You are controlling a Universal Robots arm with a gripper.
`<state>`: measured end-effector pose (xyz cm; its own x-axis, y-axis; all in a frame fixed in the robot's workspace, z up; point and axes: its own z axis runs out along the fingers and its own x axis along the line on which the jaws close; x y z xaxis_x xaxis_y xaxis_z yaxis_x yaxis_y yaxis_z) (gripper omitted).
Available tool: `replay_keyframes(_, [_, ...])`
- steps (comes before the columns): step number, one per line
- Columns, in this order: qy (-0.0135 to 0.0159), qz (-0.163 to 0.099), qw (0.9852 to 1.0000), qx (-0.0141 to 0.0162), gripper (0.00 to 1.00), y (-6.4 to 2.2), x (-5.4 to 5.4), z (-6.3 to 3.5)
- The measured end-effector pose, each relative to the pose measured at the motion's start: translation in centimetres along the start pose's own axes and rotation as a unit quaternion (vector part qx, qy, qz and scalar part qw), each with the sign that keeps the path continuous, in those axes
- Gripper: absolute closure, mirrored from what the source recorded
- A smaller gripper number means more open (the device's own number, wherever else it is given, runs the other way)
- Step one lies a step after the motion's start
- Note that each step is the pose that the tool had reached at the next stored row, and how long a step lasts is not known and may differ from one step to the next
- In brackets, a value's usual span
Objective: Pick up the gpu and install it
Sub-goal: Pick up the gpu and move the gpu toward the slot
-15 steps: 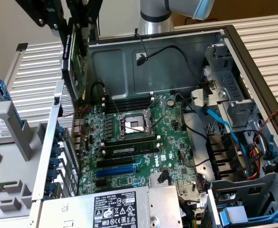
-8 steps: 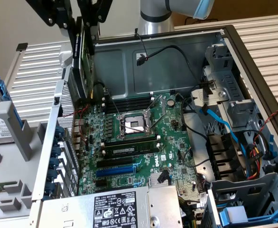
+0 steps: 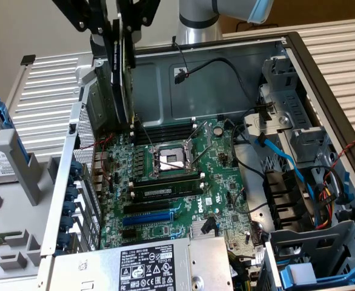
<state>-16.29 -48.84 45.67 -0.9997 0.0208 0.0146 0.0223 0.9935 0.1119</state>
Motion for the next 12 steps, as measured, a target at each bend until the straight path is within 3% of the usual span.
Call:
replay_keyframes(6, [0.0053, -0.047, 0.9989, 0.0006, 0.72, 0.00, -0.24, 0.00])
replay_keyframes(12, [0.0114, -0.101, 0.9948, 0.0015, 0.72, 0.00, -0.31, 0.01])
